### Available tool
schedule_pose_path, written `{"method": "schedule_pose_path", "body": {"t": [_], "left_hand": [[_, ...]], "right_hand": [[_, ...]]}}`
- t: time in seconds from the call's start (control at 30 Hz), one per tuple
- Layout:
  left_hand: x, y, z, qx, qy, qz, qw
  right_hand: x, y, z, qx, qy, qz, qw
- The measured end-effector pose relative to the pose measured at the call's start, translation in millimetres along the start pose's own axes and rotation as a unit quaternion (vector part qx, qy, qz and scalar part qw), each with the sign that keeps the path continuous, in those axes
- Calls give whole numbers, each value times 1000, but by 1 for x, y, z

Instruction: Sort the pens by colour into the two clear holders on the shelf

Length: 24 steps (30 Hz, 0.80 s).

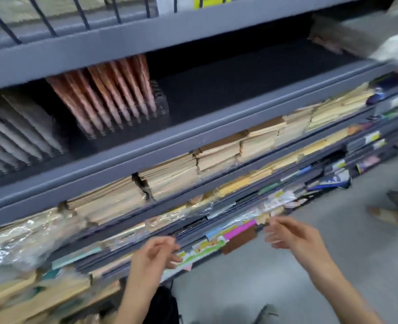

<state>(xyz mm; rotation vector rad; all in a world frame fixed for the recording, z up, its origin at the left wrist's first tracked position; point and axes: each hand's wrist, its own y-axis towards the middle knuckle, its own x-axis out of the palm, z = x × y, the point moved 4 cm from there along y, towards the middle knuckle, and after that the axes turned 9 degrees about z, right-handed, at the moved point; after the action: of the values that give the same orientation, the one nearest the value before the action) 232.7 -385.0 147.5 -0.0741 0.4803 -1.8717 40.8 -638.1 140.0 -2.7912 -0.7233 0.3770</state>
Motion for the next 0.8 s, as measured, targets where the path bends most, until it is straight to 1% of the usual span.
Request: {"method": "schedule_pose_path", "body": {"t": [0.07, 0.13, 0.23, 0.33, 0.37, 0.43, 0.5, 0.53, 0.57, 0.63, 0.67, 0.7, 0.73, 0.8], "left_hand": [[26, -3, -42, -72, 40, -36, 996], [51, -7, -70, -105, 85, -66, 989], [95, -7, -82, -111, 142, -83, 980], [158, -8, -58, -78, 175, -99, 977], [183, -8, -43, -53, 181, -104, 977], [232, -6, 0, 28, 198, -93, 975], [276, -5, 54, 145, 216, -54, 964], [293, -8, 86, 227, 230, -25, 946], [313, -10, 120, 315, 236, 6, 919], [338, -10, 176, 465, 248, 51, 848], [351, -5, 199, 511, 265, 76, 814], [361, 4, 219, 531, 291, 98, 790], [373, 17, 236, 524, 326, 115, 778], [392, 46, 260, 454, 435, 137, 766]], "right_hand": [[-24, 3, 44, 57, -30, -4, 998], [-50, 10, 74, 93, -56, -2, 994], [-92, 33, 91, 106, -105, -5, 989], [-141, 77, 79, 81, -147, -13, 986], [-159, 95, 67, 57, -161, -14, 985], [-195, 135, 35, -8, -191, -9, 981], [-227, 172, -10, -71, -215, -5, 974], [-241, 189, -34, -100, -222, -4, 970], [-255, 207, -61, -135, -233, -3, 963], [-266, 231, -111, -206, -248, -2, 947], [-268, 241, -136, -246, -251, -6, 936], [-266, 252, -160, -291, -256, -9, 922], [-261, 263, -183, -333, -262, -9, 906], [-245, 288, -224, -395, -285, -8, 874]]}}
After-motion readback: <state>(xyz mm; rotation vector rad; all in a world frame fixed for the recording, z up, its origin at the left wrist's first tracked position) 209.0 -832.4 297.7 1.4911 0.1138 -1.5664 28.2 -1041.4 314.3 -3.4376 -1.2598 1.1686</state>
